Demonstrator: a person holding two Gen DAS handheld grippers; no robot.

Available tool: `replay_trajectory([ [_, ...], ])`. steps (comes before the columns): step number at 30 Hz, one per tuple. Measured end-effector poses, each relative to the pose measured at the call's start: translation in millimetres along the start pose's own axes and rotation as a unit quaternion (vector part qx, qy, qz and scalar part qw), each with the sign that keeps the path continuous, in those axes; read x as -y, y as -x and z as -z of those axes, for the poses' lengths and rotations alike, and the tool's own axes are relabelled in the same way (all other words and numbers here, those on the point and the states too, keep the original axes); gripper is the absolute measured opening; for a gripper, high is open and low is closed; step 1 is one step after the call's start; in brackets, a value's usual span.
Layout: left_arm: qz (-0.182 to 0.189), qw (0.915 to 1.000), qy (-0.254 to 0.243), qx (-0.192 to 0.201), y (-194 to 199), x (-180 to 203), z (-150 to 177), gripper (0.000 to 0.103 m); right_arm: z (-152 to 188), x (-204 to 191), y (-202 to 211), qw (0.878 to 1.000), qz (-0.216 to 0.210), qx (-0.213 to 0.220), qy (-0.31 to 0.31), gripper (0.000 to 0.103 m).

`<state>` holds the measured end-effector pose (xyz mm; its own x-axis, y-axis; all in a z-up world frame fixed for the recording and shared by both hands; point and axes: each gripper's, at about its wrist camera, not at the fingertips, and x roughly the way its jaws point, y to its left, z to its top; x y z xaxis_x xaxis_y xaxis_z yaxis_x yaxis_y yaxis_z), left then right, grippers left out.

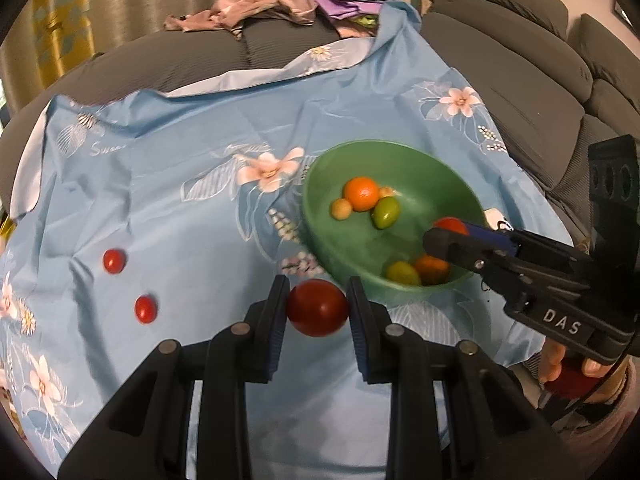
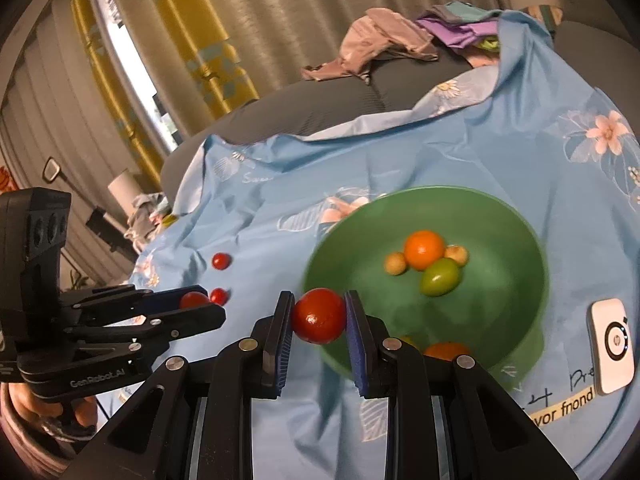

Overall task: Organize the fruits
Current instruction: 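Carry both red cherry tomatoes into the green bowl and open both tools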

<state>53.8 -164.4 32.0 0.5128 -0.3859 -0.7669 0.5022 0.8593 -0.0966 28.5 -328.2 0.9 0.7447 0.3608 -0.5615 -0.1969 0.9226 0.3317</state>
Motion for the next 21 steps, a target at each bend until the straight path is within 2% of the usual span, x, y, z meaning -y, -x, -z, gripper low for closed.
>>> replay_trajectory([
  [10, 0.015, 0.9992, -0.035, -0.011, -26.7, 26.4, -22.3, 0.029, -3.0, 25.9, 2.1, 1.0, 0.022, 0.009, -0.017, 0.027],
  [21, 0.02, 0.998, -0.054, -0.026, -52.7, 36.2, -36.2, 0.029, -6.4, 47.8, -2.8, 0.999, 0.031, 0.011, -0.033, 0.027],
])
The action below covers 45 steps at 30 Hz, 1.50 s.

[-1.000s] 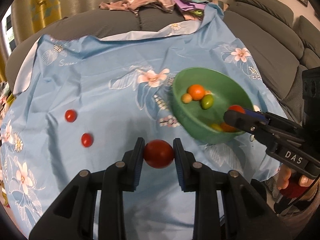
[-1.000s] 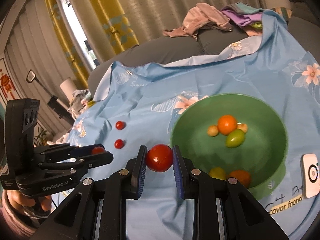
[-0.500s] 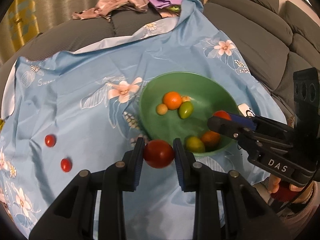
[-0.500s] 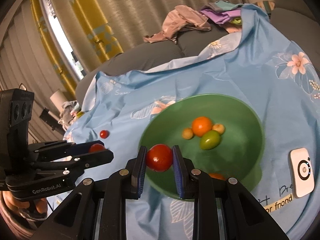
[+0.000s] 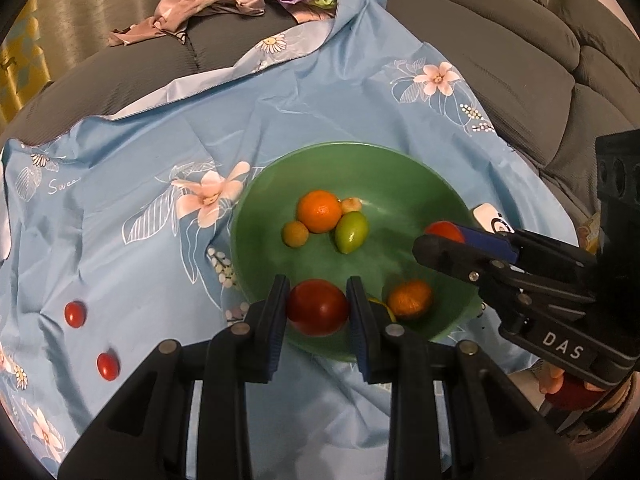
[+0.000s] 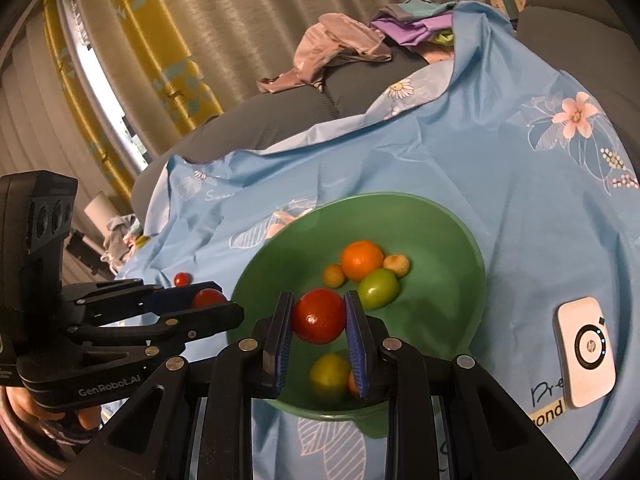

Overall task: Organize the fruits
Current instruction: 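Carry both red cherry tomatoes into the green bowl and open both tools, then withdraw both open tools from the bowl toward the last red tomatoes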

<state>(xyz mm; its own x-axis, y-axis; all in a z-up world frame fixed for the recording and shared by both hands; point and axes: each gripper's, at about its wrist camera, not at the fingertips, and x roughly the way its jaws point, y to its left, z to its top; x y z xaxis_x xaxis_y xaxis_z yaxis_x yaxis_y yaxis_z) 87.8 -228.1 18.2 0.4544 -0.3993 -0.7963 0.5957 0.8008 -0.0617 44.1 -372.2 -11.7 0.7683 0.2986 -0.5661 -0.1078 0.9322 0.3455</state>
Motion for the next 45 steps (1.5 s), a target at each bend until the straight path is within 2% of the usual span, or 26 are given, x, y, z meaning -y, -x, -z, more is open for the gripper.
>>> replay_trajectory([
  [18, -0.011, 0.9993, -0.019, -0.032, -36.7, 7.7, -8.9, 0.029, -2.9, 13.2, -9.7, 1.0, 0.03, -0.006, -0.005, 0.027],
  [29, -0.022, 0.9987, -0.019, -0.043, -45.0, 9.4, -8.2, 0.03, -3.2, 17.1, -13.3, 0.999, 0.035, -0.017, -0.012, 0.027],
  [31, -0.024, 0.9987, -0.017, -0.043, -44.3, 8.7, -7.9, 0.035, -2.9, 17.4, -13.0, 0.999, 0.034, -0.018, -0.016, 0.027],
  [33, -0.026, 0.9987, -0.016, -0.041, -43.1, 8.4, -8.0, 0.047, -3.1, 17.5, -12.8, 0.999, 0.039, -0.018, -0.014, 0.027],
  [38, -0.031, 0.9987, -0.014, -0.037, -38.1, 8.5, -6.2, 0.053, -1.7, 16.5, -10.9, 0.999, 0.046, -0.02, -0.015, 0.027],
  [42, -0.034, 0.9989, -0.011, -0.031, -27.6, 8.3, -0.4, 0.062, 0.3, 15.1, -6.3, 0.998, 0.05, -0.02, -0.018, 0.033],
  [45, -0.041, 0.9988, -0.01, -0.026, -15.5, 5.2, 7.5, 0.065, 1.7, 10.8, -1.4, 0.998, 0.052, -0.019, -0.016, 0.034],
])
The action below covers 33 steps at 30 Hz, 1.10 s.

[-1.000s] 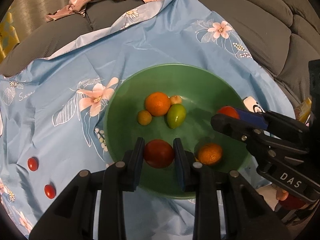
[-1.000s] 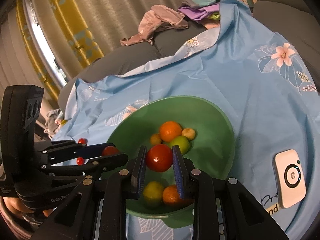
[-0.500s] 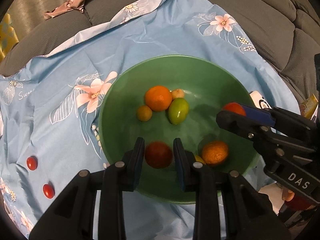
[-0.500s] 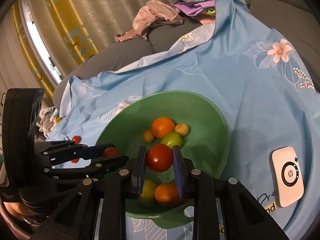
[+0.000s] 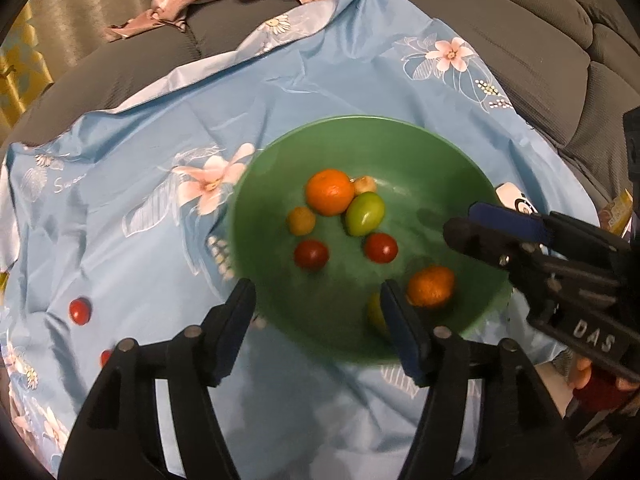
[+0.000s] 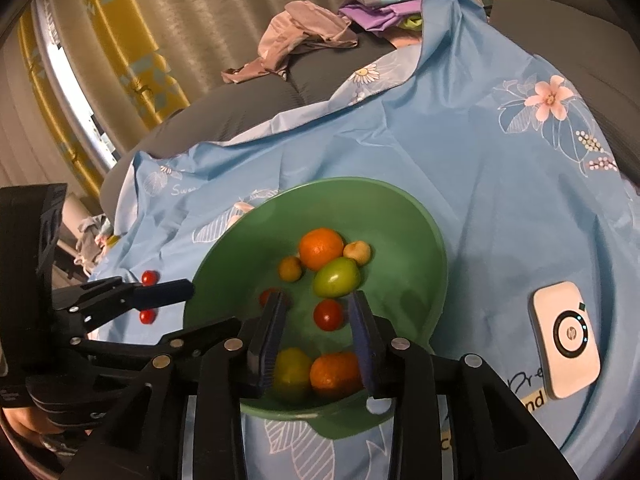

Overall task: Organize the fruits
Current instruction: 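Withdraw both open tools from the bowl toward the last red tomatoes, then grasp a red cherry tomato with the left tool while the right tool grasps the last one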

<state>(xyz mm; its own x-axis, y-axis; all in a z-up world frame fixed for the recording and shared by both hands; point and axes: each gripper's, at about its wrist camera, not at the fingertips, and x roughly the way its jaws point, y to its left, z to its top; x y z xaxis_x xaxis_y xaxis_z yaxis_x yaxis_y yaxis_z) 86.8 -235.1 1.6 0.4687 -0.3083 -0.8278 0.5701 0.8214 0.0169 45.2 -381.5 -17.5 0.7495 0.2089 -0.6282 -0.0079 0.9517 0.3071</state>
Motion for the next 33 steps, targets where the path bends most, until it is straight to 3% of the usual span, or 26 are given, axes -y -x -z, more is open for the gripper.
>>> replay_trajectory([
  [8, -0.021, 0.9978, 0.061, 0.013, 38.6, -39.7, 46.5, 0.066, 9.3, -23.8, 17.6, 0.999, -0.025, 0.004, 0.026, 0.035],
  [18, -0.075, 0.9794, 0.188, -0.006, 62.6, -113.3, 121.2, 0.066, 30.7, -73.4, 24.8, 0.994, -0.062, -0.012, 0.084, 0.036],
  [26, -0.071, 0.9684, 0.239, -0.011, 72.2, -140.7, 159.3, 0.069, 40.2, -115.7, 14.3, 0.989, -0.077, -0.041, 0.12, 0.036],
  [29, -0.066, 0.967, 0.246, -0.006, 75.5, -145.3, 166.6, 0.076, 44.2, -129.9, 9.5, 0.986, -0.08, -0.05, 0.134, 0.036],
  [33, -0.06, 0.9661, 0.251, -0.003, 76.4, -152.2, 172.2, 0.076, 49.3, -144.8, 1.6, 0.984, -0.082, -0.064, 0.147, 0.036],
])
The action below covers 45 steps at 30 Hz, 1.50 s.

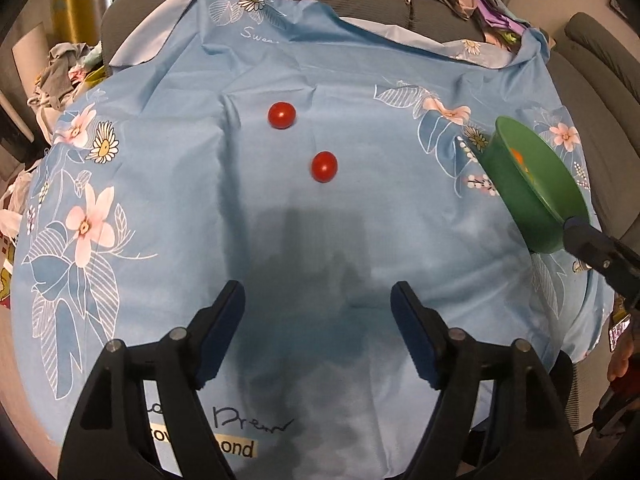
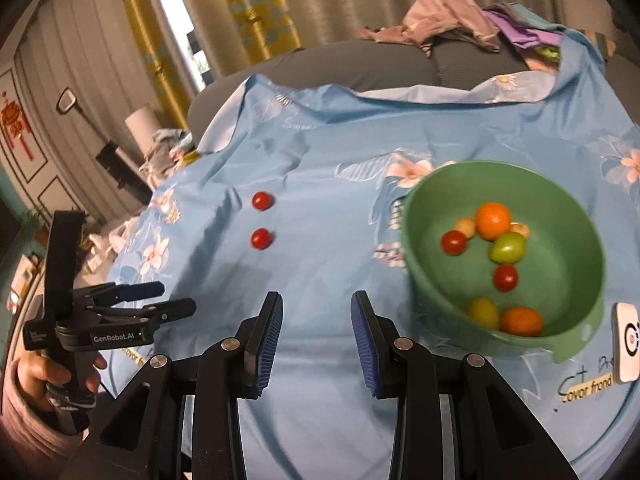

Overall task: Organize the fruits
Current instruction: 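Grasp a red cherry tomato with the left tool while the right tool grasps the last one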

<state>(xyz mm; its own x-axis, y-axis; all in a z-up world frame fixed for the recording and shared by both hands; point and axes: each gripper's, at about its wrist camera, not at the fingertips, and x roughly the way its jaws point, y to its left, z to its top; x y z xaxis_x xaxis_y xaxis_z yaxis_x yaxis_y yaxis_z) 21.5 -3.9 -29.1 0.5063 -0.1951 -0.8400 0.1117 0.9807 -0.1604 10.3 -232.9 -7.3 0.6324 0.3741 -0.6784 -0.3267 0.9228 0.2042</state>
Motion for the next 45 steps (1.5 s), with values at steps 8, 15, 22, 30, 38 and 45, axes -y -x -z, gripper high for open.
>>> replay_trajectory([
  [8, 0.004, 0.9999, 0.007, -0.008, -9.6, -17.0, 0.3, 0.076, -4.7, -16.4, -21.5, 1.0, -0.008, -0.02, 0.011, 0.036],
  [15, 0.011, 0.9999, 0.004, -0.006, -19.8, -22.6, -10.0, 0.076, -8.7, -20.5, -49.1, 0.999, -0.016, -0.04, 0.015, 0.036],
  [22, 0.025, 0.9997, -0.006, 0.0, -42.0, -15.5, -43.1, 0.074, -13.7, -15.0, -70.0, 0.998, -0.005, -0.054, 0.016, 0.036],
  [30, 0.019, 0.9984, -0.051, -0.013, -89.1, 8.1, -77.6, 0.055, -18.2, -2.4, -87.9, 0.998, -0.007, -0.068, 0.002, 0.036],
  [38, 0.005, 0.9983, -0.057, -0.012, -110.9, 8.2, -85.8, 0.024, -24.2, 0.5, -95.3, 0.998, -0.018, -0.067, 0.003, 0.036],
  [45, 0.013, 0.9997, -0.021, 0.005, -95.9, -17.0, -83.4, 0.024, -28.0, -1.1, -105.4, 0.997, -0.024, -0.074, 0.001, 0.036],
])
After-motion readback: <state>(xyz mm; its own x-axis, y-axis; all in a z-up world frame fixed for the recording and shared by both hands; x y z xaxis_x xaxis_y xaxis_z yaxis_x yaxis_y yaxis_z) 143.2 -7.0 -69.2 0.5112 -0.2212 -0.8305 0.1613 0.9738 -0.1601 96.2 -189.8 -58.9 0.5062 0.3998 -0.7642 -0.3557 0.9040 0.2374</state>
